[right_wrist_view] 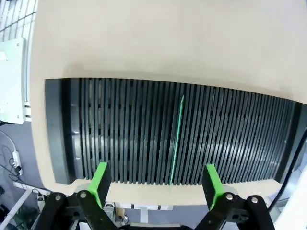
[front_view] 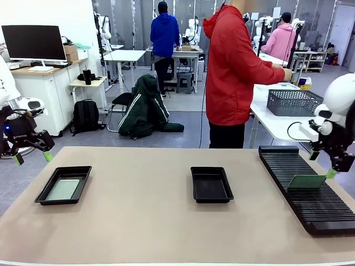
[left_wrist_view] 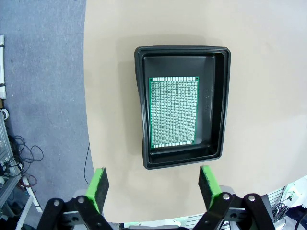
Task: Inspect and transfer BCBs to ESD trays.
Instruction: Pick up the Blank PCB from the PCB Rack and place it in the right ESD tray.
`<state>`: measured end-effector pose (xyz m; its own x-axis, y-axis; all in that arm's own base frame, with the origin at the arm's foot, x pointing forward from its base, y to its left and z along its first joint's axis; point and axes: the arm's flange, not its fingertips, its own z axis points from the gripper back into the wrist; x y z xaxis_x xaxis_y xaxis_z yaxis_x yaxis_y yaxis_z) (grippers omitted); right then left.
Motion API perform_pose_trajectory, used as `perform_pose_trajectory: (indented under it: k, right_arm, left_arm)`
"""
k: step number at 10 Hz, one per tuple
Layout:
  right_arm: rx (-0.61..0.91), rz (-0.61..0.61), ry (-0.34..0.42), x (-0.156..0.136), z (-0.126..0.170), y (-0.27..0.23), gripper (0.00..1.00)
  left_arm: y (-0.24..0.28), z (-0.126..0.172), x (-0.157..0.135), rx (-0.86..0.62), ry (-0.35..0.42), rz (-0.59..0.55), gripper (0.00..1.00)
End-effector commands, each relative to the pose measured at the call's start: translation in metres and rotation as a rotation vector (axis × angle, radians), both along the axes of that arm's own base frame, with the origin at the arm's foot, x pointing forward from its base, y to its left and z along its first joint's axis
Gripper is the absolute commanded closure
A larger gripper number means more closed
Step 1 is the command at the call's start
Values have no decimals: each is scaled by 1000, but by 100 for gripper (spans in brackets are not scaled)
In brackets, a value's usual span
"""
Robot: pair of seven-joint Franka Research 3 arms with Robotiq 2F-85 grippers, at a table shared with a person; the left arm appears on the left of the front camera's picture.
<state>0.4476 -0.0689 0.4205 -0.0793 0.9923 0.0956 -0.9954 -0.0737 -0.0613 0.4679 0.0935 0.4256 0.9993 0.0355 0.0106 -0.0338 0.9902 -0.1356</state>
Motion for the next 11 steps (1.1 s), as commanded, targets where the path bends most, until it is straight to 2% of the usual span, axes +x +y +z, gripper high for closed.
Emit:
perform_pose_trajectory:
  k: [1, 5, 7, 8, 11]
  right_arm:
    - [-9, -9, 8, 15, -20, 6, 0]
    - [-47, -45, -23, 30, -60, 15, 0]
    - [-65, -104, -40, 29, -64, 10, 0]
    - [-50, -26, -7, 31, -60, 14, 0]
    - [-50, -26, -7, 31, -60, 14, 0]
  left_arm:
    - [0, -1, 0, 2, -4, -4, 0]
    - [0, -1, 0, 2, -4, -4, 0]
    - [0, -1, 0, 2, -4, -4, 0]
    - [0, -1, 0, 2, -4, -4, 0]
    - [0, -1, 0, 2, -4, -4, 0]
